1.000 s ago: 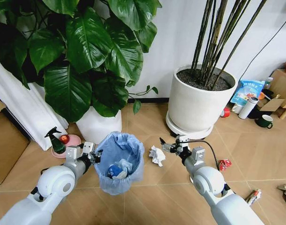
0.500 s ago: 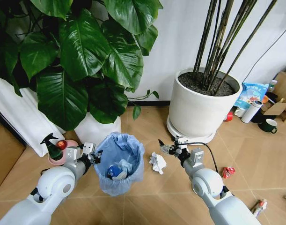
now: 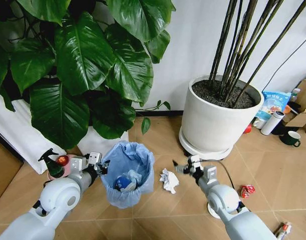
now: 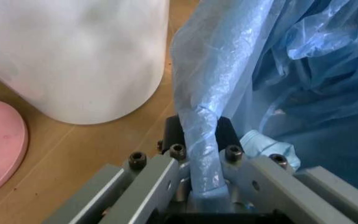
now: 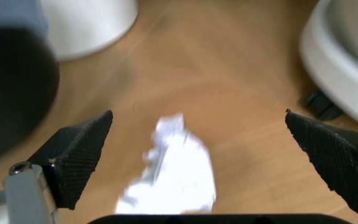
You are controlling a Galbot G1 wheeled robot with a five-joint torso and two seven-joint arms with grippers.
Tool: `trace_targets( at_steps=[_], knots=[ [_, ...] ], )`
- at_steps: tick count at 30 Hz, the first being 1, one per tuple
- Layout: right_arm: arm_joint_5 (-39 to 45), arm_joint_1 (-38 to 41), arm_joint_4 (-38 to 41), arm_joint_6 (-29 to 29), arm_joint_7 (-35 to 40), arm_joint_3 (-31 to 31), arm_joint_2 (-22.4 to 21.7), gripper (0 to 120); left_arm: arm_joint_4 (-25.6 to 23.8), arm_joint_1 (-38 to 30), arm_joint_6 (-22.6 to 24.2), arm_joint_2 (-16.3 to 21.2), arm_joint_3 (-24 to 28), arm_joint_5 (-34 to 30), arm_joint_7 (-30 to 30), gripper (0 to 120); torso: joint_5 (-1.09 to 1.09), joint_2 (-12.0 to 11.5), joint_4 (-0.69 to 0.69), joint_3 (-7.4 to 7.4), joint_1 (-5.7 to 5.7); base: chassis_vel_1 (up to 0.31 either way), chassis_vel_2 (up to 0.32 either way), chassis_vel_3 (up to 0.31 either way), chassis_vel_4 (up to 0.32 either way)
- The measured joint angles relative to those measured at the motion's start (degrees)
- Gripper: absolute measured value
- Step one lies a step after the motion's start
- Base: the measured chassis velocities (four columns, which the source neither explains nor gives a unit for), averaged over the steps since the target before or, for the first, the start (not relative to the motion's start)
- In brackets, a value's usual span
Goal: Pick up the trash bin and place the garbage on the floor into it.
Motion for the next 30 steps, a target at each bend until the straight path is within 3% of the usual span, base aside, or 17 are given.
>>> trace_targets(
  at_steps=[5,19,30],
  knots=[
    [-3.15,2.10,-6.00,1.90,-3.23,-1.58,0.25,100,0.35,-0.64,-0.08,0.01,0.49,0.02,0.60,0,-0.01,0.00,0.00,0.00,0.00,0.000,0.000,0.000,0.000],
    [-6.57,6.66,-18.54,4.37,-3.27,-3.18,8.69,100,0.84,-0.62,-0.37,0.55,1.10,0.37,1.51,0,0.01,0.00,0.01,0.00,0.00,0.000,0.000,0.000,0.000],
    [-9.70,9.98,-28.69,7.46,-3.88,-2.58,12.45,99,0.52,-0.43,-0.49,0.87,1.55,0.52,1.47,0,0.02,0.00,0.01,0.00,0.00,0.000,0.000,0.000,0.000]
  ],
)
